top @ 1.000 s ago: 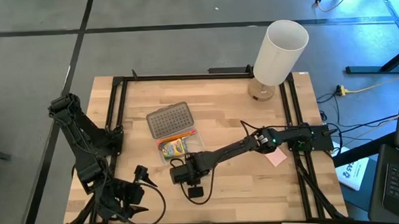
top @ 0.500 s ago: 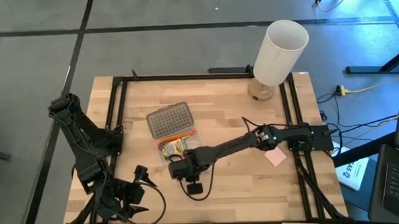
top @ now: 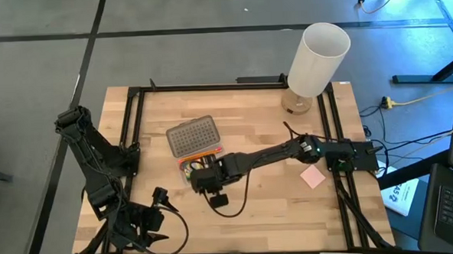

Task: Pack school essentials
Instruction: Put the purple pen into the transparent supply box

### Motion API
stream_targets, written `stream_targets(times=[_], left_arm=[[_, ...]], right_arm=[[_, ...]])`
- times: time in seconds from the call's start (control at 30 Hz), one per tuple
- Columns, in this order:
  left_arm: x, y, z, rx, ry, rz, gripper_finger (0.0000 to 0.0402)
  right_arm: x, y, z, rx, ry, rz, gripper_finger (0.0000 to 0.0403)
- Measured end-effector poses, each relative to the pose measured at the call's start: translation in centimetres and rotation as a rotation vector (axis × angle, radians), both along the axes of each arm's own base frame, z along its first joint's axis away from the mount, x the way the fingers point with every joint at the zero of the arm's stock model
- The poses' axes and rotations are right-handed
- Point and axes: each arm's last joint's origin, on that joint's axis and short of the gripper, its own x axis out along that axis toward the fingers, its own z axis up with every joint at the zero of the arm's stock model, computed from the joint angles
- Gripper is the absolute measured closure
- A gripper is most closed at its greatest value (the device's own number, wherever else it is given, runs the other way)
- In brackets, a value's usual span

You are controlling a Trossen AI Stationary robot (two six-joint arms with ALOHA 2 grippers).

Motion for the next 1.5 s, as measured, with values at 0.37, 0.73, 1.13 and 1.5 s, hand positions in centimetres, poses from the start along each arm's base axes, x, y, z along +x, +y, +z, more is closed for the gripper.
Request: stream_targets(times=[0.37, 0.73, 1.13, 1.5], left_arm=[[0.0, 0.0, 0.0, 0.000, 0.000, 0.000, 0.0013], [0.0, 0.0, 0.0, -0.002, 0.003, 0.004, 0.0013], [0.0, 0.0, 0.0, -0.003, 0.003, 0.005, 0.0013], [0.0, 0.0, 0.0, -0.003, 0.004, 0.005, 0.0013]], right_arm=[[1.6, -2.3, -0.1, 0.013, -0.099, 0.033, 0.0342], [2.1, -3.0, -0.9, 0.002, -0.096, 0.035, 0.0342], [3.0, -3.0, -3.7, -0.016, -0.076, 0.046, 0.0342], [3.0, -3.6, -4.5, -0.018, -0.039, 0.025, 0.0342]])
